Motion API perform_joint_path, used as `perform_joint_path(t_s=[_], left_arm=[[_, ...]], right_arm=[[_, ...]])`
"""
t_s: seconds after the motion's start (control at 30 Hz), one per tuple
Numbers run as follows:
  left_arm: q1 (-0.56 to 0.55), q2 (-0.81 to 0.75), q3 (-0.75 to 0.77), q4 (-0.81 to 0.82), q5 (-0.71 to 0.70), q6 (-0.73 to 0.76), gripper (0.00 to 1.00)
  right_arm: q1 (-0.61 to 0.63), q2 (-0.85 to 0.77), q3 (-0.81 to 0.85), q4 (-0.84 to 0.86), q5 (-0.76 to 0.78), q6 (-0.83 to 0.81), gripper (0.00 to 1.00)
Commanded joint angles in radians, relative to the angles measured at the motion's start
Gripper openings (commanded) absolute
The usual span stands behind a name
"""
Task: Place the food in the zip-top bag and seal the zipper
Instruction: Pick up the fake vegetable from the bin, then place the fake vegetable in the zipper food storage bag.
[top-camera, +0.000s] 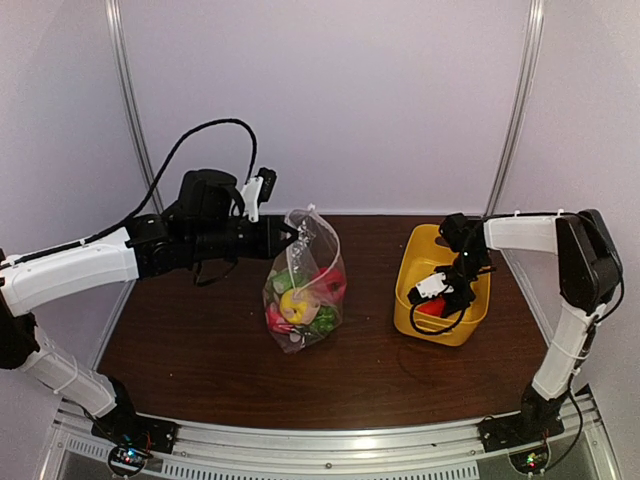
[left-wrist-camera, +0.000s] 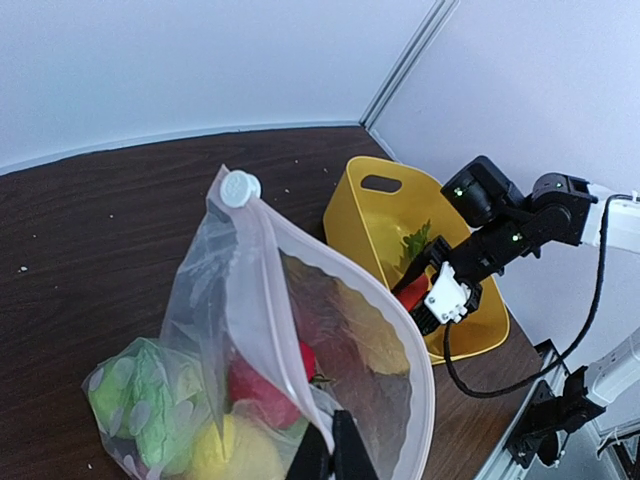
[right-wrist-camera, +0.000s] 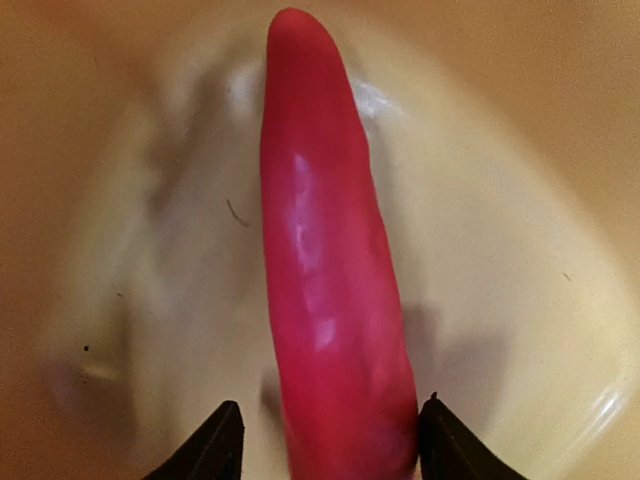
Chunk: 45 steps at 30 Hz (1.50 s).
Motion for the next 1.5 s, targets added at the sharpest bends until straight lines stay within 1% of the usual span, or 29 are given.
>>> perform_joint_path(t_s=[0.0, 0.07, 0.13, 0.2, 0.23, 0.37, 0.43, 0.5, 0.57, 0.63, 0.67, 0.7, 0.73, 0.8, 0.87, 0.93, 0.97, 1.03, 1.07, 1.17, 1.2, 1.27, 1.3, 1.33, 1.47], left_arm=[[0.000, -0.014, -0.011, 0.033, 0.000, -0.016, 0.00], [0.000, -0.014, -0.011, 0.034, -0.003, -0.017, 0.00], [0.000, -0.012, -0.007, 0.034, -0.002, -0.017, 0.00], [0.000, -0.006, -0.003, 0.036, 0.000, -0.019, 0.00], [0.000, -0.005, -0.003, 0.040, 0.004, -0.018, 0.00], [0.000, 0.002, -0.002, 0.056, 0.011, -0.022, 0.00], [0.000, 0.008, -0.002, 0.066, 0.011, -0.022, 0.00], [0.000, 0.016, 0.002, 0.076, 0.049, -0.023, 0.00], [0.000, 0.026, 0.009, 0.079, 0.061, -0.023, 0.00], [0.000, 0.034, 0.012, 0.088, 0.072, -0.024, 0.00], [0.000, 0.037, 0.012, 0.092, 0.077, -0.025, 0.00], [0.000, 0.040, 0.011, 0.098, 0.081, -0.026, 0.00], [0.000, 0.045, 0.012, 0.101, 0.083, -0.026, 0.00], [0.000, 0.053, 0.016, 0.104, 0.086, -0.025, 0.00], [0.000, 0.060, 0.020, 0.104, 0.087, -0.025, 0.00], [0.000, 0.062, 0.026, 0.103, 0.089, -0.026, 0.00], [0.000, 0.062, 0.027, 0.102, 0.090, -0.027, 0.00], [0.000, 0.062, 0.030, 0.102, 0.091, -0.029, 0.00], [0.001, 0.061, 0.032, 0.102, 0.090, -0.030, 0.00], [0.000, 0.059, 0.032, 0.107, 0.082, -0.037, 0.00], [0.000, 0.059, 0.031, 0.111, 0.082, -0.040, 0.00], [0.000, 0.059, 0.030, 0.115, 0.086, -0.046, 0.00], [0.000, 0.057, 0.032, 0.116, 0.090, -0.049, 0.00], [0.000, 0.054, 0.032, 0.117, 0.093, -0.051, 0.00], [-0.001, 0.035, 0.025, 0.115, 0.091, -0.056, 0.00]], right_arm=[[0.007, 0.019, -0.034, 0.038, 0.071, -0.024, 0.55], [0.008, 0.011, -0.035, 0.047, 0.069, -0.017, 0.48], [0.008, -0.005, -0.035, 0.053, 0.076, -0.015, 0.37], [0.005, -0.032, -0.022, 0.046, 0.086, -0.005, 0.31], [0.000, -0.052, -0.010, 0.040, 0.087, -0.004, 0.30], [-0.031, -0.153, 0.037, 0.004, 0.077, -0.005, 0.28], [-0.051, -0.199, 0.068, -0.023, 0.054, -0.005, 0.28], [-0.063, -0.237, 0.104, -0.057, 0.017, 0.014, 0.27], [-0.071, -0.266, 0.148, -0.097, -0.069, 0.068, 0.26], [-0.070, -0.277, 0.195, -0.179, -0.182, 0.122, 0.25], [-0.067, -0.283, 0.219, -0.196, -0.276, 0.175, 0.22], [-0.066, -0.288, 0.243, -0.210, -0.327, 0.223, 0.20], [-0.063, -0.294, 0.265, -0.222, -0.414, 0.271, 0.19], [-0.043, -0.315, 0.288, -0.186, -0.578, 0.406, 0.14], [-0.003, -0.350, 0.282, -0.076, -0.665, 0.576, 0.11], [0.046, -0.400, 0.249, 0.101, -0.730, 0.780, 0.12], [0.063, -0.411, 0.245, 0.167, -0.781, 0.852, 0.12], [0.105, -0.377, 0.280, 0.268, -0.868, 1.043, 0.12], [0.128, -0.365, 0.268, 0.373, -0.897, 1.195, 0.12], [0.198, -0.345, 0.164, 0.902, -0.941, 1.688, 0.12], [0.221, -0.322, 0.143, 1.113, -0.939, 1.815, 0.12], [0.262, -0.283, 0.100, 1.395, -0.923, 2.032, 0.11], [0.273, -0.267, 0.087, 1.502, -0.909, 2.101, 0.11], [0.283, -0.246, 0.081, 1.571, -0.891, 2.151, 0.10], [0.310, -0.185, 0.082, 1.719, -0.826, 2.232, 0.09]])
